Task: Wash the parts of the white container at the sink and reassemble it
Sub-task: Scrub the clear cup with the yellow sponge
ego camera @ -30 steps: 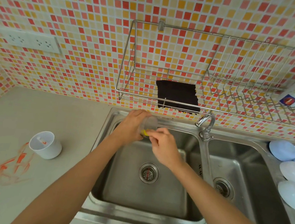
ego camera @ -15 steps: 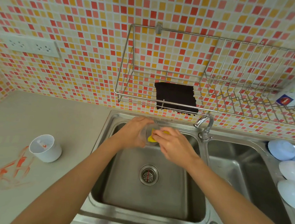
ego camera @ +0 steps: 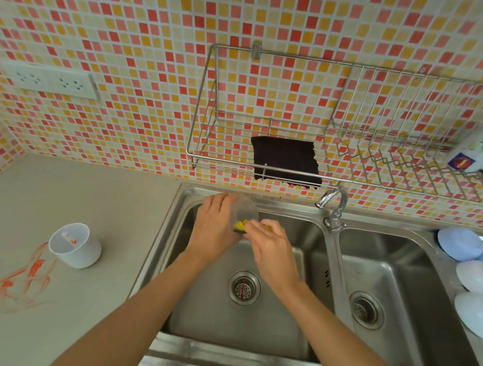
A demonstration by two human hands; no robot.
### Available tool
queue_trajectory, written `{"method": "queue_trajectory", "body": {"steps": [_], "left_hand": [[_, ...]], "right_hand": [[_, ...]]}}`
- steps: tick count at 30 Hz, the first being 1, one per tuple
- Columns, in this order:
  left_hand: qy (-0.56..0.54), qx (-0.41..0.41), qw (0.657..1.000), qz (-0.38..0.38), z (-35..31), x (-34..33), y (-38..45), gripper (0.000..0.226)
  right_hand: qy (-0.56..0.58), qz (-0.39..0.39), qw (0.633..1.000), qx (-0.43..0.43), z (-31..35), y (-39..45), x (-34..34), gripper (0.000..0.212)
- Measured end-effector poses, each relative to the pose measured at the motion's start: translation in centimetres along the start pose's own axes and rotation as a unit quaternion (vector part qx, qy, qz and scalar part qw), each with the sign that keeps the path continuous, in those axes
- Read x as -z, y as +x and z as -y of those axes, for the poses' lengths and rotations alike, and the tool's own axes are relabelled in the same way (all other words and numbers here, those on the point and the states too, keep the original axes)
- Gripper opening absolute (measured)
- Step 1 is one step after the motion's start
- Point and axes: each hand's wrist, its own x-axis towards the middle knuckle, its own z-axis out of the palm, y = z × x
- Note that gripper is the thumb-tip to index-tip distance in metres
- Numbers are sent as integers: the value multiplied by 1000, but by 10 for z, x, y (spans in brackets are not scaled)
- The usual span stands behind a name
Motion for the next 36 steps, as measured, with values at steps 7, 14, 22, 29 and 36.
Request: {"method": "queue_trajectory", "body": {"steps": [7, 14, 22, 29, 36], "left_hand": [[-13, -60, 998, 30, 18, 14, 5, 76], [-12, -105, 989, 108, 22, 10, 0, 77], [-13, -97, 992, 85, 22, 8, 8, 70], [-23, -95, 992, 86, 20, 15, 3, 70], [-34, -104, 988, 108, 21, 20, 12, 62]], "right_hand": [[226, 129, 956, -133, 9, 0, 8, 35], [-120, 95, 970, 191, -33, 29, 13, 40], [109, 91, 983, -112, 3, 6, -4, 28], [96, 161, 981, -45, -8, 12, 4, 29], [-74, 130, 978, 146, -30, 16, 4, 42]]}}
